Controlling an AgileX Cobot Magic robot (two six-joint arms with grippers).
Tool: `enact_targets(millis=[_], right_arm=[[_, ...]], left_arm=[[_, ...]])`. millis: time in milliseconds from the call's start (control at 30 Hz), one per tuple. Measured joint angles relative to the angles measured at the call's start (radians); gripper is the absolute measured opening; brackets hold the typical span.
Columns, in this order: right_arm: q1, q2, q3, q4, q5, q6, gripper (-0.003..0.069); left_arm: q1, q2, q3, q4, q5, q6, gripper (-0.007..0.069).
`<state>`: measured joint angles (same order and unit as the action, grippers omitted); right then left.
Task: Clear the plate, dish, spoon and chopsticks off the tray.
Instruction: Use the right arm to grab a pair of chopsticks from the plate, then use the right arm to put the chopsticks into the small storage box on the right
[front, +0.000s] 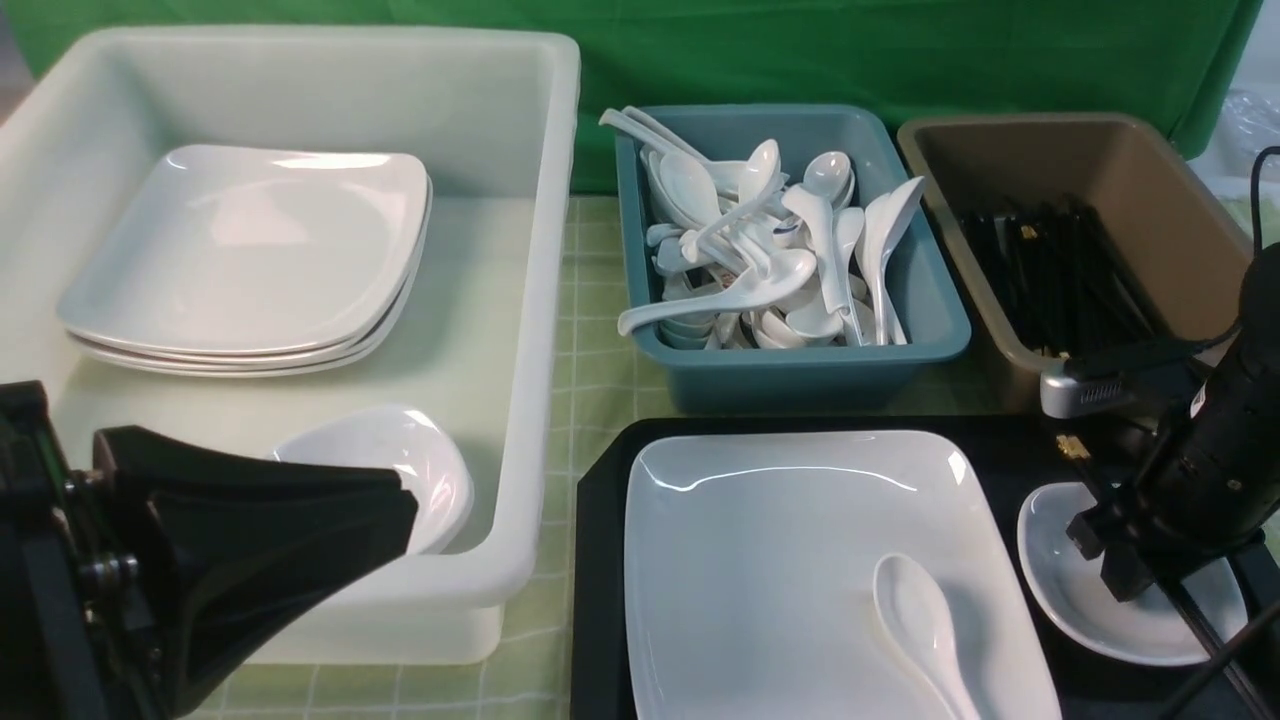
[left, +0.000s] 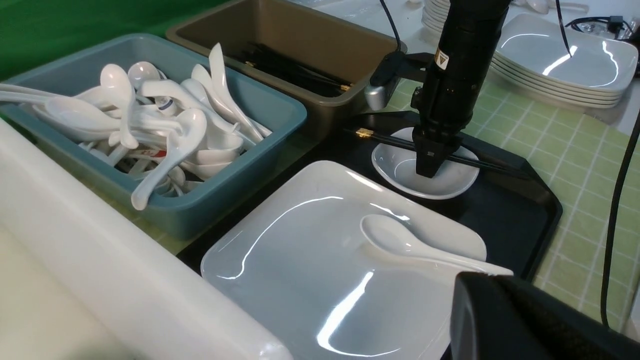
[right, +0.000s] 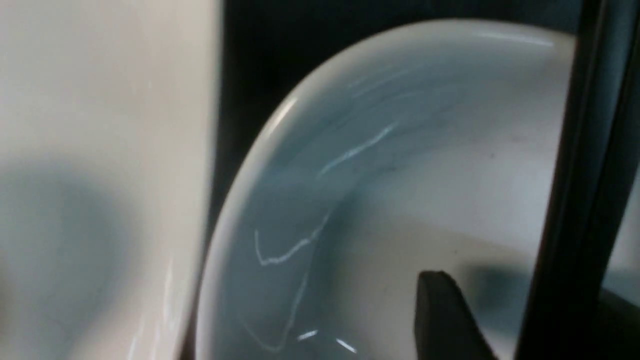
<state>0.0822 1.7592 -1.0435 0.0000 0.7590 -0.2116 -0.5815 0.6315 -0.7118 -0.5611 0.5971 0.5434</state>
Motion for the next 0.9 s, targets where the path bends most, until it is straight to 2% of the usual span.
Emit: enact_targets(millis=[67,200,333,400,467,567,700,900], right_arm=[[0.000,-0.001,0.000,0.000,0.013,-0.026,0.0123],[0.000,-0.025,0.000,0.000,0.049,-0.065,0.0127],[0.020,-0.097,0.000,0.033,0.112,-0.170,0.0127],[0.057,-0.171,-0.002,0.100,0.134,-0.245,0.0127],[0.074,-0.208,-0.009,0.143,0.122,-0.261,0.0127],[0.081,-0.265,-0.073,0.251,0.033,-0.261,0.0127],[-0.001,-0.205,-0.273,0.393,-0.177,-0.195,0.0127],[-0.100,0.037,-0.541,0.465,-0.341,-0.133,0.0127]], left_arm=[[0.000,0.000,0.000,0.000,0.000,0.000,0.0020],[0.000,0.000,0.000,0.000,-0.022,0.000,0.0020],[0.000,0.000,0.000,0.000,-0.075,0.000,0.0020],[0.000,0.000,0.000,0.000,-0.128,0.000,0.0020],[0.000,0.000,0.000,0.000,-0.155,0.000,0.0020],[0.000,0.000,0.000,0.000,-0.222,0.000,0.0020],[0.000,0.000,0.000,-0.001,-0.266,0.000,0.0020],[0.000,0.000,0.000,-0.001,-0.269,0.000,0.0020]])
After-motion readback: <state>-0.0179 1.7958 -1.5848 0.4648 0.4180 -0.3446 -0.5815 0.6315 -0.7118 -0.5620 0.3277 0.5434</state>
